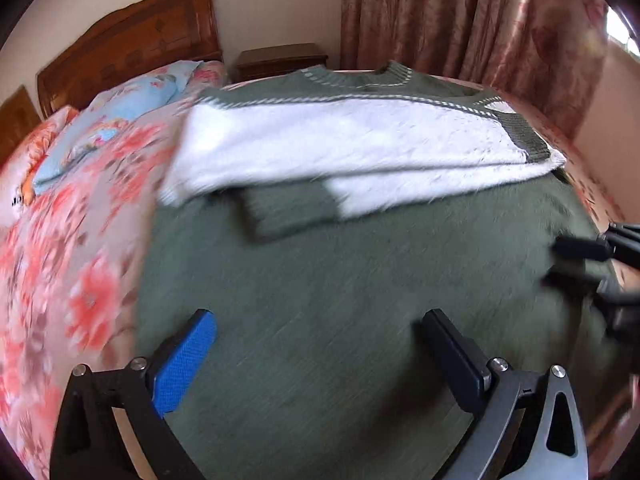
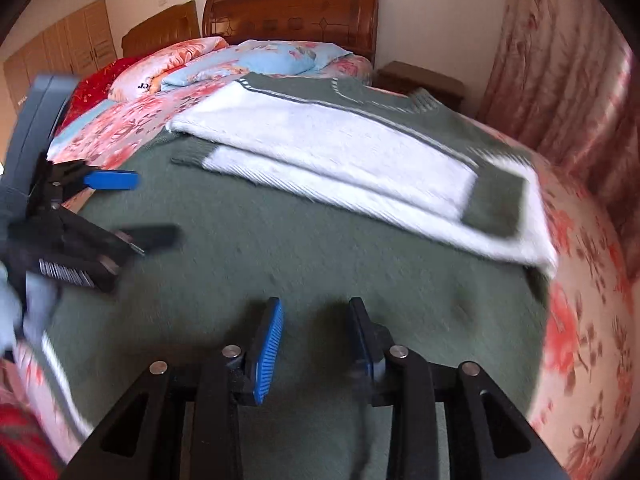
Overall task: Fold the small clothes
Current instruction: 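Release the sweater and pull both tools back from it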
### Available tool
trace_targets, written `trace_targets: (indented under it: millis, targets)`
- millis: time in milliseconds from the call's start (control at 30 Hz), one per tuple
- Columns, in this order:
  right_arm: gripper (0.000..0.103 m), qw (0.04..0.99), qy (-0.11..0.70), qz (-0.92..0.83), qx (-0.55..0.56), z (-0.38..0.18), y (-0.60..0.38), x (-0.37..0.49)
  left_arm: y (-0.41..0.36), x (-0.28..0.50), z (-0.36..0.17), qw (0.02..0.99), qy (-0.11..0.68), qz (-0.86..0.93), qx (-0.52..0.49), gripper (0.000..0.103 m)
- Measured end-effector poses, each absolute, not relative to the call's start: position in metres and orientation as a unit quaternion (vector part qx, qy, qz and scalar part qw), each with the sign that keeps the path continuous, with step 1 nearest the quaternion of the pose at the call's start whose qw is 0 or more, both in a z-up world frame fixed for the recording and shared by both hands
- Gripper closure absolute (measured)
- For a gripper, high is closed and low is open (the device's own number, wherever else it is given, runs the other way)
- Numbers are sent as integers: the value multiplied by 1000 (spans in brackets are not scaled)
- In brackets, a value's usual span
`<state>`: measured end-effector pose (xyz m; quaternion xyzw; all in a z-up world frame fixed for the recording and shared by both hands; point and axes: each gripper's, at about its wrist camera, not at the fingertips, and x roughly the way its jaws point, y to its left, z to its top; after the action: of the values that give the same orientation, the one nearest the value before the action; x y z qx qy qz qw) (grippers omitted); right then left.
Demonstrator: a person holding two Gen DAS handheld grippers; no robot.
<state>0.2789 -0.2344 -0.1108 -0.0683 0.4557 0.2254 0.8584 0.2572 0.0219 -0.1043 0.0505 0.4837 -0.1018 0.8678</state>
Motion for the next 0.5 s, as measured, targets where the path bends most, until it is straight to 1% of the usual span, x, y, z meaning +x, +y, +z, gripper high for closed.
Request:
trace_targets:
  millis: [100, 167, 200, 267, 367, 433, 500]
  targets:
    - [70, 855, 453, 252, -28, -111, -276, 264, 50, 243, -105, 866, 490, -89, 37, 0]
    - [69, 853, 458, 250, -25, -111, -288, 260, 54, 236, -104, 866, 489, -93, 43, 0]
    - [73, 850, 474, 226, -38, -112, -288, 259, 50, 236, -104, 867, 487, -88, 48, 0]
    - [73, 856, 476, 198, -46, -108, -282, 261, 43, 238, -102, 865, 494, -84, 38, 0]
    - [73, 860, 447, 244, -22, -93, -258, 257, 18, 237, -91, 864, 484, -138, 0, 0]
    - [73, 855, 438, 276, -30, -91, -234, 256, -1, 236, -91, 868, 476, -139, 27, 0]
    - [72, 841, 455, 283, -71, -103, -212, 257, -18, 237, -104, 860, 488, -127, 75, 0]
